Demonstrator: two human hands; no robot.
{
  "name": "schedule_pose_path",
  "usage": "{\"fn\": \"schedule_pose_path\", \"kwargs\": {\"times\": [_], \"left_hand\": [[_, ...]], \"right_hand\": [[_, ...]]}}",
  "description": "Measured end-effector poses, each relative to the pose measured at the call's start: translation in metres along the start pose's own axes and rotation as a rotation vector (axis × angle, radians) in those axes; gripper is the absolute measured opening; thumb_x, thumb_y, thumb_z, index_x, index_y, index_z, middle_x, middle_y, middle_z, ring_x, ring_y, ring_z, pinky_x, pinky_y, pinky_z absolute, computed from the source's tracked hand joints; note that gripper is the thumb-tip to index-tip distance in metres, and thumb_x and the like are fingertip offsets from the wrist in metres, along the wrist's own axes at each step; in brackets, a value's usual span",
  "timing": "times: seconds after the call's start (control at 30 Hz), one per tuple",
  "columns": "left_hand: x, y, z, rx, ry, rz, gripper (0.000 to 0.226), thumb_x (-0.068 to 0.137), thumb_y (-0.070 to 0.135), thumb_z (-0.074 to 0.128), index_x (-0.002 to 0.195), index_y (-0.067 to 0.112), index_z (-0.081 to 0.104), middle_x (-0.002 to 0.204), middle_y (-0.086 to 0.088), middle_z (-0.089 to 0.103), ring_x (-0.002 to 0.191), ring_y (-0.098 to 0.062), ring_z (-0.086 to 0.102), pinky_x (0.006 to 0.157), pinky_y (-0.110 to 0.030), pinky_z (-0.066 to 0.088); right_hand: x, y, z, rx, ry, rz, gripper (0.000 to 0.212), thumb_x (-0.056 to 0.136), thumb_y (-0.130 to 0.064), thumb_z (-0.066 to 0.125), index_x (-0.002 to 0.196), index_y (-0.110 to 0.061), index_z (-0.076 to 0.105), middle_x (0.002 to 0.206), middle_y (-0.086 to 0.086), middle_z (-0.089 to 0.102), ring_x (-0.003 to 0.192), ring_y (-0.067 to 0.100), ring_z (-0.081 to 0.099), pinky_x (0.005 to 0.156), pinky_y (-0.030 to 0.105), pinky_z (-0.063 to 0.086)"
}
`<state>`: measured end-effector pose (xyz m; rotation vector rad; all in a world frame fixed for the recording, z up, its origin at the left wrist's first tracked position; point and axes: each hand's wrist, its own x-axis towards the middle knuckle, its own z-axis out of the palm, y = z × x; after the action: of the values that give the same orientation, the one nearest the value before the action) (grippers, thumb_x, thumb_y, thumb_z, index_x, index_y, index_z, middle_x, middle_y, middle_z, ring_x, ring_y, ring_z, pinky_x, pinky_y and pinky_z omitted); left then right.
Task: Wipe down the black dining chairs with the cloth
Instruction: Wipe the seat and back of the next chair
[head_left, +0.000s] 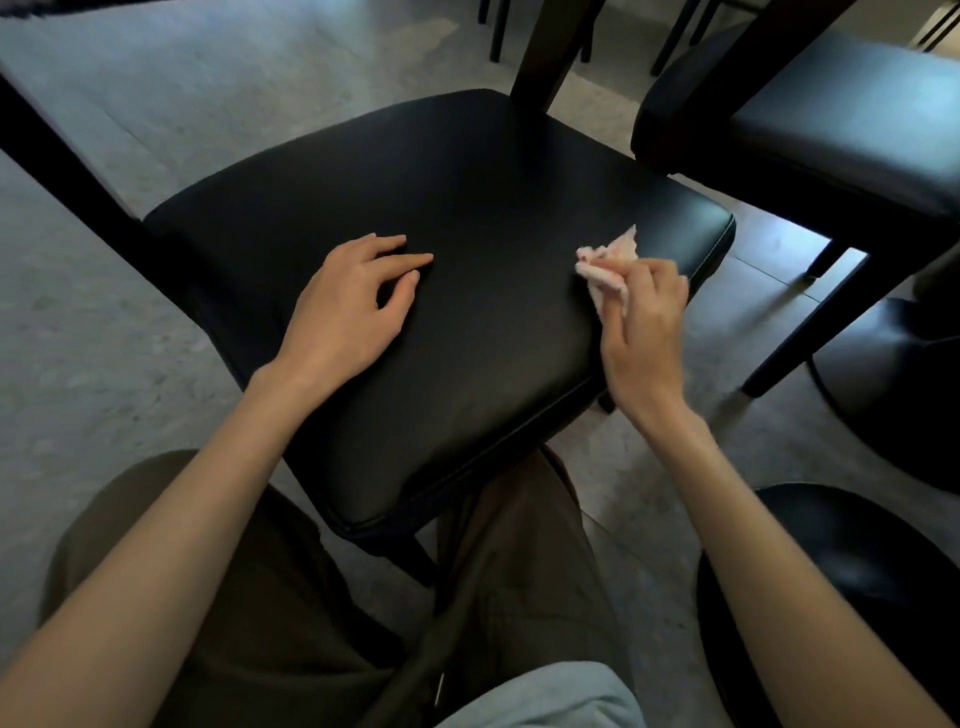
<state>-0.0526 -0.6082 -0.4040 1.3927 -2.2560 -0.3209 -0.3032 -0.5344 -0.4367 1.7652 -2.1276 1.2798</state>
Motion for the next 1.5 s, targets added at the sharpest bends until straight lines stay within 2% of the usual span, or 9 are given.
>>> {"fn": "schedule_pose_path", "kwargs": {"times": [0.2, 0.4, 0.5, 0.6, 0.9, 1.1, 1.23, 1.4, 1.5], "left_hand": [[0.000, -0.001, 0.001, -0.010, -0.003, -0.001, 0.034, 0.100, 0.032, 0.046, 0.132, 0.031, 0.057, 0.143, 0.003, 0.048, 0.138, -0.018, 0.035, 0.110, -0.035, 0.027], [-0.002, -0.003, -0.002, -0.053, -0.002, 0.002, 0.033, 0.099, 0.027, 0.048, 0.130, 0.027, 0.060, 0.142, 0.002, 0.050, 0.137, -0.019, 0.036, 0.107, -0.024, 0.020], [-0.004, -0.005, -0.003, -0.064, 0.028, -0.004, 0.032, 0.099, 0.026, 0.050, 0.129, 0.027, 0.061, 0.139, 0.002, 0.053, 0.135, -0.019, 0.039, 0.107, -0.025, 0.023], [-0.006, -0.006, -0.004, -0.032, 0.030, -0.027, 0.033, 0.099, 0.029, 0.048, 0.130, 0.029, 0.059, 0.141, 0.004, 0.051, 0.136, -0.018, 0.037, 0.109, -0.033, 0.027], [-0.007, 0.002, -0.003, 0.023, 0.066, -0.059, 0.033, 0.100, 0.030, 0.046, 0.129, 0.028, 0.060, 0.139, 0.005, 0.052, 0.133, -0.015, 0.040, 0.105, -0.031, 0.031], [-0.005, 0.001, -0.001, 0.006, 0.094, -0.067, 0.031, 0.099, 0.029, 0.047, 0.126, 0.028, 0.063, 0.136, 0.005, 0.055, 0.129, -0.016, 0.043, 0.104, -0.031, 0.032], [-0.004, -0.002, -0.001, -0.010, 0.085, -0.071, 0.031, 0.098, 0.030, 0.048, 0.125, 0.030, 0.063, 0.135, 0.006, 0.056, 0.128, -0.016, 0.044, 0.105, -0.033, 0.032], [-0.004, -0.004, 0.001, -0.013, 0.079, -0.056, 0.031, 0.098, 0.030, 0.047, 0.126, 0.030, 0.062, 0.136, 0.006, 0.055, 0.129, -0.016, 0.043, 0.108, -0.036, 0.032], [-0.005, -0.007, -0.001, -0.015, 0.056, -0.040, 0.032, 0.099, 0.030, 0.046, 0.128, 0.030, 0.060, 0.139, 0.006, 0.053, 0.132, -0.015, 0.041, 0.109, -0.036, 0.030]], "right_hand": [[-0.081, -0.071, -0.010, 0.167, -0.143, -0.199, 0.030, 0.094, -0.014, 0.044, 0.113, -0.006, 0.067, 0.106, 0.013, 0.058, 0.094, 0.019, 0.046, 0.085, 0.023, 0.038], [-0.104, -0.097, -0.018, 0.338, -0.428, -0.354, 0.033, 0.092, -0.009, 0.051, 0.122, -0.010, 0.063, 0.115, 0.008, 0.054, 0.098, 0.016, 0.044, 0.088, 0.022, 0.039], [-0.079, -0.083, -0.028, 0.347, -0.288, -0.307, 0.029, 0.091, -0.009, 0.055, 0.118, -0.010, 0.066, 0.109, 0.010, 0.056, 0.098, 0.021, 0.047, 0.091, 0.020, 0.038], [-0.045, -0.049, -0.027, 0.109, -0.115, -0.164, 0.030, 0.093, -0.009, 0.057, 0.123, -0.010, 0.063, 0.112, 0.012, 0.054, 0.100, 0.023, 0.044, 0.090, 0.016, 0.031], [-0.100, -0.096, -0.006, 0.181, -0.225, -0.222, 0.030, 0.093, -0.010, 0.041, 0.110, -0.006, 0.066, 0.103, 0.012, 0.056, 0.088, 0.015, 0.039, 0.076, 0.020, 0.034], [-0.113, -0.115, -0.016, 0.357, -0.485, -0.446, 0.029, 0.092, -0.004, 0.047, 0.115, -0.007, 0.065, 0.109, 0.012, 0.055, 0.091, 0.019, 0.044, 0.080, 0.030, 0.043], [-0.085, -0.090, -0.027, 0.354, -0.324, -0.363, 0.031, 0.090, -0.004, 0.056, 0.119, -0.006, 0.066, 0.111, 0.011, 0.054, 0.096, 0.021, 0.048, 0.085, 0.027, 0.042], [-0.100, -0.101, -0.019, 0.291, -0.575, -0.690, 0.041, 0.092, -0.004, 0.048, 0.130, -0.012, 0.060, 0.129, 0.009, 0.048, 0.094, 0.023, 0.043, 0.078, 0.033, 0.044], [-0.096, -0.095, -0.015, 0.235, -0.586, -0.860, 0.041, 0.097, -0.007, 0.042, 0.134, -0.015, 0.057, 0.137, 0.004, 0.036, 0.089, 0.021, 0.041, 0.080, 0.028, 0.041]]}}
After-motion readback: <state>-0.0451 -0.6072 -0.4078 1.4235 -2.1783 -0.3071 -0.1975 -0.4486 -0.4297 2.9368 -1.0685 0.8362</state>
